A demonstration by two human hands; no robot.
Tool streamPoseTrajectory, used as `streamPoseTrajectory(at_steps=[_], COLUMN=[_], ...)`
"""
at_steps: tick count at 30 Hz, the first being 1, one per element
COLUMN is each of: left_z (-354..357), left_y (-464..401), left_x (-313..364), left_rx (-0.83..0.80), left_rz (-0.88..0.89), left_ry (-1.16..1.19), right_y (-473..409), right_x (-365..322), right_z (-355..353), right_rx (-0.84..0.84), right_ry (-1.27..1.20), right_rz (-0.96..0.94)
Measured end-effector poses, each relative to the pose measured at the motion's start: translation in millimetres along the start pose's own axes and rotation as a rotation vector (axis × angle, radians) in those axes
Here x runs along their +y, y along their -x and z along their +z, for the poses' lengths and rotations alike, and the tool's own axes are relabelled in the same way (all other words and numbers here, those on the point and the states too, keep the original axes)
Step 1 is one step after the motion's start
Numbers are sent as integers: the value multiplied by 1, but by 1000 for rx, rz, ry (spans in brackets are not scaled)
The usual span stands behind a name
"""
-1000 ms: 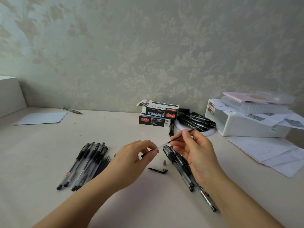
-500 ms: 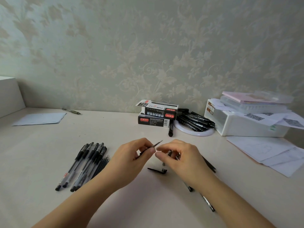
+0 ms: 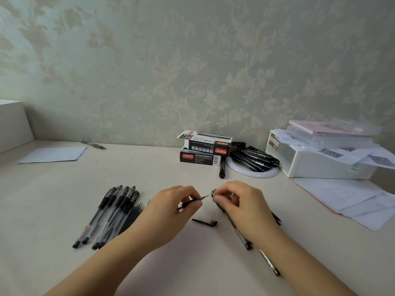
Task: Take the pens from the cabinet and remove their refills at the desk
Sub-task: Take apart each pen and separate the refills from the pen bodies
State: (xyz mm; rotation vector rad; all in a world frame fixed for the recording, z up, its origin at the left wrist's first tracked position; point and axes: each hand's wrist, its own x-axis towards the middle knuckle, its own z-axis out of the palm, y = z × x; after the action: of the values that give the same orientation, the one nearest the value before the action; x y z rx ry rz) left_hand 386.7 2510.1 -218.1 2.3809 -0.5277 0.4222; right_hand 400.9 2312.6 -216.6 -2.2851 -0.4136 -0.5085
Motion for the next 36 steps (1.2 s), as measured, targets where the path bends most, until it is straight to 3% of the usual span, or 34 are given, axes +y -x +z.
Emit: streamPoseTrajectory(at_steps=[3, 7, 21, 36], left_z=[0, -1, -2, -3], left_y=[0, 0, -2, 0], left_x=[-1, 1, 3, 7], left_rx=[-9, -10, 7, -1], left_rz=[5, 20, 2, 54], left_ry=[-20, 0, 48, 64], right_y=[-4, -2, -2, 1], right_x=[-4, -10, -10, -10], right_z=[-3, -1, -3, -1], right_rx=[34, -63, -46, -209], right_ry=[-359, -505, -576, -582], right_rz=[145, 162, 179, 141])
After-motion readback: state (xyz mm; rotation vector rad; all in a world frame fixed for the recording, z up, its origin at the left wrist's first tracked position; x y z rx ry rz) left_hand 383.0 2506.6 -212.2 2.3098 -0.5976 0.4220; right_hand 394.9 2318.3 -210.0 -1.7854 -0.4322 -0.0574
